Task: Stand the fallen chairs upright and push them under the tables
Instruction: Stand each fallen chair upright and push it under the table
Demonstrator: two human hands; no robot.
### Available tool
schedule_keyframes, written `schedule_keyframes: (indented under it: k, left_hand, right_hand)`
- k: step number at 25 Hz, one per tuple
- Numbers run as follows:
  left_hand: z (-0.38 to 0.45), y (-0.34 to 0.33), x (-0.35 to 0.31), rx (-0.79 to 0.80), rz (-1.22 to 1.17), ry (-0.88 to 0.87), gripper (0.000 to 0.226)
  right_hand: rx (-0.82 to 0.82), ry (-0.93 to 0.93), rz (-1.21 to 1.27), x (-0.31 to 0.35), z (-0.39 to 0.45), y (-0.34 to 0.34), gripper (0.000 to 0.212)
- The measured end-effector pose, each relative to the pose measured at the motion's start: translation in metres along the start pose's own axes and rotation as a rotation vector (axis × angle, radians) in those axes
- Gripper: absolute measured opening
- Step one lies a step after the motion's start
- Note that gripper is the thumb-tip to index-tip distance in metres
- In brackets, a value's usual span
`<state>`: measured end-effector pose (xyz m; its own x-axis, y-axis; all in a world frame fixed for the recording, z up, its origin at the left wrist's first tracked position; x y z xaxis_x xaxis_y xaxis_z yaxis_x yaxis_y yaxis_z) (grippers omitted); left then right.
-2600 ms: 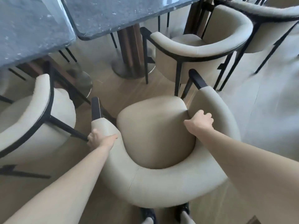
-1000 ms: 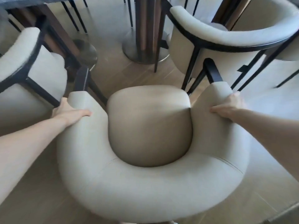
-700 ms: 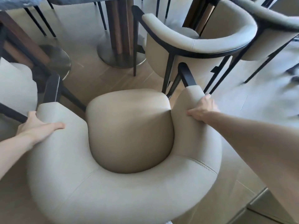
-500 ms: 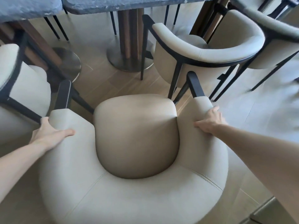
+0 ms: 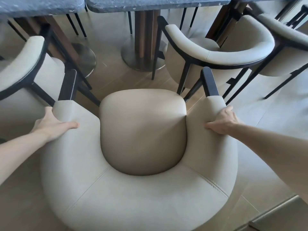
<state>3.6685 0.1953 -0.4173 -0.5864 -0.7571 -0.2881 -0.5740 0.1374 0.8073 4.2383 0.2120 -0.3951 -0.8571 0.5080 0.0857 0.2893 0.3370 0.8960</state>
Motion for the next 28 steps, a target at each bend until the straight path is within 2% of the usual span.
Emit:
schedule_keyframes:
  k: [4, 9, 14, 19, 23, 28]
  left_hand:
    - [-0.043, 0.02, 0.013, 0.017, 0.0, 0.02, 0.117]
    - [-0.078, 0.029, 0.037, 0.042, -0.001, 0.053, 0.115]
    - [-0.085, 0.038, 0.075, 0.034, -0.011, 0.131, 0.114]
    - [-0.052, 0.045, 0.091, 0.042, -0.043, 0.193, 0.111]
    - [-0.002, 0.05, 0.082, 0.032, -0.072, 0.185, 0.091]
    - [0.073, 0.055, 0.05, 0.029, -0.093, 0.162, 0.101]
  right_hand:
    - [0.029, 0.012, 0.018, -0.012, -0.029, 0.019, 0.089]
    - [0.073, 0.013, 0.011, -0.018, -0.055, 0.021, 0.094]
    - [0.123, 0.068, -0.022, 0.013, -0.057, 0.009, 0.094]
    - [0.129, 0.1, -0.061, 0.062, -0.035, -0.001, 0.089]
    - [0.123, 0.112, -0.083, 0.11, -0.001, 0.003, 0.086]
    - [0.075, 0.123, -0.079, 0.174, 0.053, 0.006, 0.072]
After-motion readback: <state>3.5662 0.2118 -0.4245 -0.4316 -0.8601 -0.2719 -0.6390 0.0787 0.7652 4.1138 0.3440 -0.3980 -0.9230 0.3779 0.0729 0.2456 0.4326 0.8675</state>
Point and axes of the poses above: each hand's wrist, its own z-axis towards the middle knuckle, its own y-axis out of the back of the hand, x = y × z, the point moved 5 cm from there along z, towards the middle knuckle, and after that the axes turned 5 degrees about y, right-handed, at the moved point
